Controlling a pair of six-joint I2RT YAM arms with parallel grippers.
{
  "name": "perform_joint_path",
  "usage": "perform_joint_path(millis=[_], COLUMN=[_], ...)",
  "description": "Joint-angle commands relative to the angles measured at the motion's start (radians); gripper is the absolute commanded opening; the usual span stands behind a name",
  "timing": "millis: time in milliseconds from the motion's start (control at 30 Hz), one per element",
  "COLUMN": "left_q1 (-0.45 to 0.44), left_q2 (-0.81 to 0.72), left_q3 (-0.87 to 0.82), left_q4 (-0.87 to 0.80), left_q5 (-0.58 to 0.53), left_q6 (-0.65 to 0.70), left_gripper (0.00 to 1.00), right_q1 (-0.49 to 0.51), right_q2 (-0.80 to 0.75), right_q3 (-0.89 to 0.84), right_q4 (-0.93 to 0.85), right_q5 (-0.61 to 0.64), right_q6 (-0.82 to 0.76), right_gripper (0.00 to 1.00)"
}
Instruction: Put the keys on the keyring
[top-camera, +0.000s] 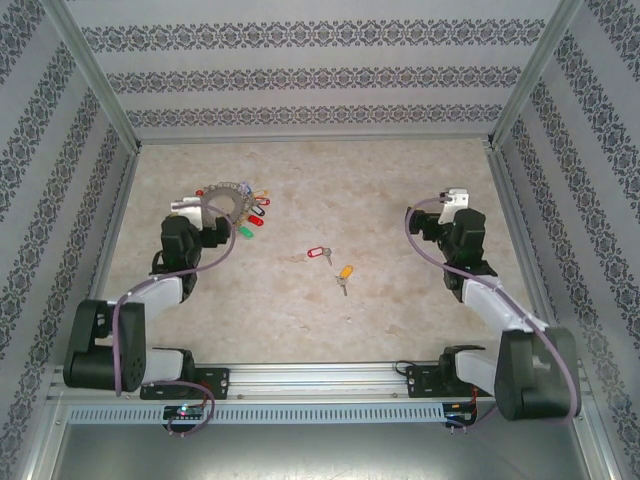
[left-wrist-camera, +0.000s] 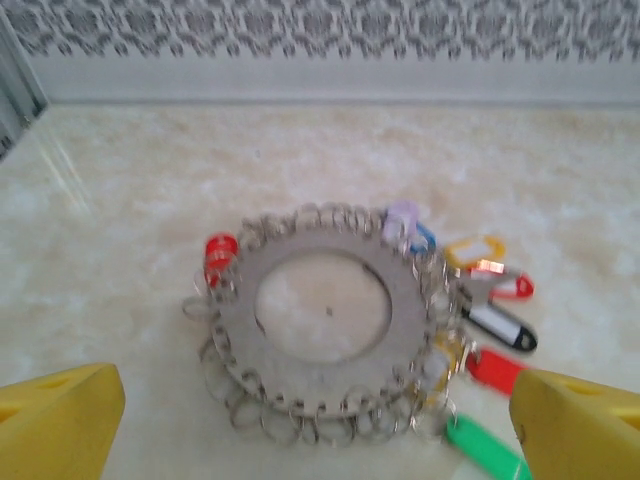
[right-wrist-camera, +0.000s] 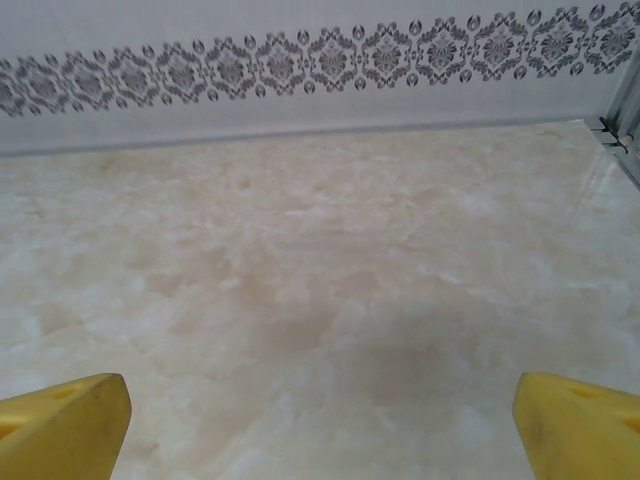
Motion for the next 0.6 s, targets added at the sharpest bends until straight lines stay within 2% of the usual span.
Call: perform_joint_path(millis=[0,133,200,267,300,400,567], left_q1=[0.017,0.021,0.02,0.021,0.021,0.023,0.022], left_q2=[-0.056,-0.055,-0.024,0.022,0.045,0.147,0.35], left_q3=[0.087,0.193,0.25,0.312,0.339,0.452,0.674], left_q4=[-0.25,-0.402,-0.47,-0.526,-0.546,-0.635,-0.829], left_q5=[-0.059,0.029,0.096,0.122,0.129,0.15,0.133], left_q6=[-0.118,-0.153,-0.156,-0.165,-0.173,-0.211,-0.261], left_gripper=[0.99,0.99,0.99,0.99,0.99,1.0,1.0], right_q1=[-0.01,-0.017,-0.016,-0.005,0.006,0.078,0.246], right_q2=[-0.077,-0.089,-0.037,0.038,0.065,0.146,0.266], right_q3=[-0.005,0.024,0.059,0.098,0.113,0.156,0.261], right_q4=[-0.113,-0.112,-0.118,-0.106,-0.102,-0.124,-0.201], right_q5=[-0.093,-0.293,-0.368,-0.487,-0.507,-0.473,-0.396], right_q6=[0.134,0.276,0.379,0.444,0.469,0.518,0.511], right_gripper=[0.98,0.98,0.98,0.98,0.98,0.98,0.98])
